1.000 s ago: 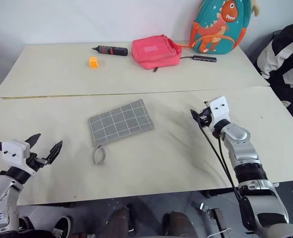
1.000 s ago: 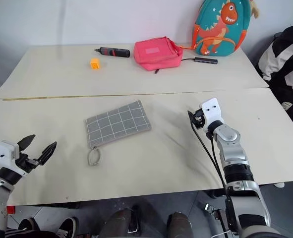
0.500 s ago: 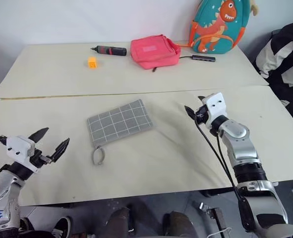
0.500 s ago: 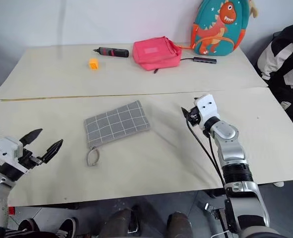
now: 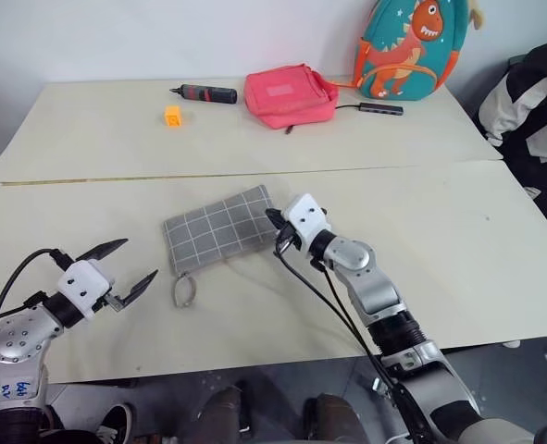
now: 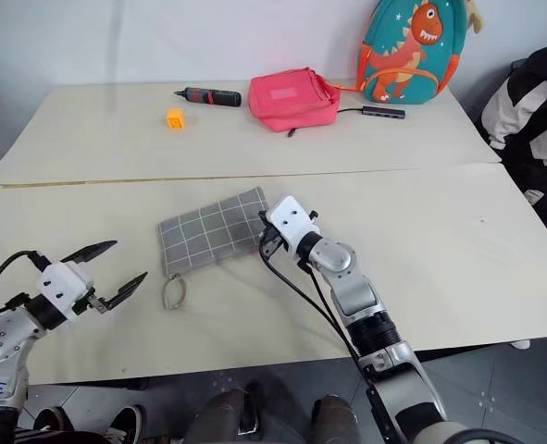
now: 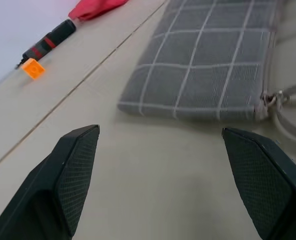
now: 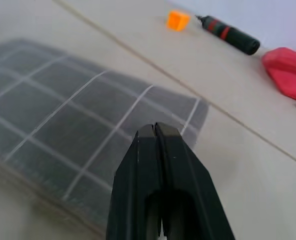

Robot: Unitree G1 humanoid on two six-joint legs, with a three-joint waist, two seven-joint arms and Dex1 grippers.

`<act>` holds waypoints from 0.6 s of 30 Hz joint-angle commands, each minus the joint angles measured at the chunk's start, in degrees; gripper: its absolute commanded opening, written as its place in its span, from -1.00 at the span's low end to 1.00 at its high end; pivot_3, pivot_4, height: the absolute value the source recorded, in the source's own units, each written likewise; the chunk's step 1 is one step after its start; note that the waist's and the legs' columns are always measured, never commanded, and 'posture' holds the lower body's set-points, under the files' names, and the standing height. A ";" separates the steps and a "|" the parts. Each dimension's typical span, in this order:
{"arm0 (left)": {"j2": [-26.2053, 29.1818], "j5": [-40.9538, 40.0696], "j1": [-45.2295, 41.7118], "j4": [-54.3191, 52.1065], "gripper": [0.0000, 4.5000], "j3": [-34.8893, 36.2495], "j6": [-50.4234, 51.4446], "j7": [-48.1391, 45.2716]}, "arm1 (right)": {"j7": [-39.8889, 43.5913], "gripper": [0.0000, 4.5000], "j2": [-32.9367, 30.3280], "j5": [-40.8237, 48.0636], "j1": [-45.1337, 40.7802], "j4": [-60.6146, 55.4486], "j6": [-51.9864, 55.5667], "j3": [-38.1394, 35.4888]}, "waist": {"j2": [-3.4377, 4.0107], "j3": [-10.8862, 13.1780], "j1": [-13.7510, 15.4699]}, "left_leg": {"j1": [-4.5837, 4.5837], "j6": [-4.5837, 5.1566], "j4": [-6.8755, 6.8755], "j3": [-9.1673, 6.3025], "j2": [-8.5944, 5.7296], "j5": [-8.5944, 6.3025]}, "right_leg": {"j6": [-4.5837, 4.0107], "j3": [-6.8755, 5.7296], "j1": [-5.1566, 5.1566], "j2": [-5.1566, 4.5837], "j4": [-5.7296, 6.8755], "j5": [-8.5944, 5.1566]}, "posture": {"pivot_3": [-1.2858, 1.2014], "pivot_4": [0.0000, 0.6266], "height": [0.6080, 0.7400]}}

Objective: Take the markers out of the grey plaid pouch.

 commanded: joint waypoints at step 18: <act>4.36 21.92 -20.15 30.25 0.86 -16.87 -29.84 11.31 | 0.43 -0.99 -2.91 -5.72 0.72 1.86 -1.82 1.10 | -0.08 -0.05 0.37 | 0.01 0.24 0.03 0.17 -0.08 0.16 | 0.00 -0.08 -0.48 -0.17 0.60 0.00 | 0.03 -0.52 1.00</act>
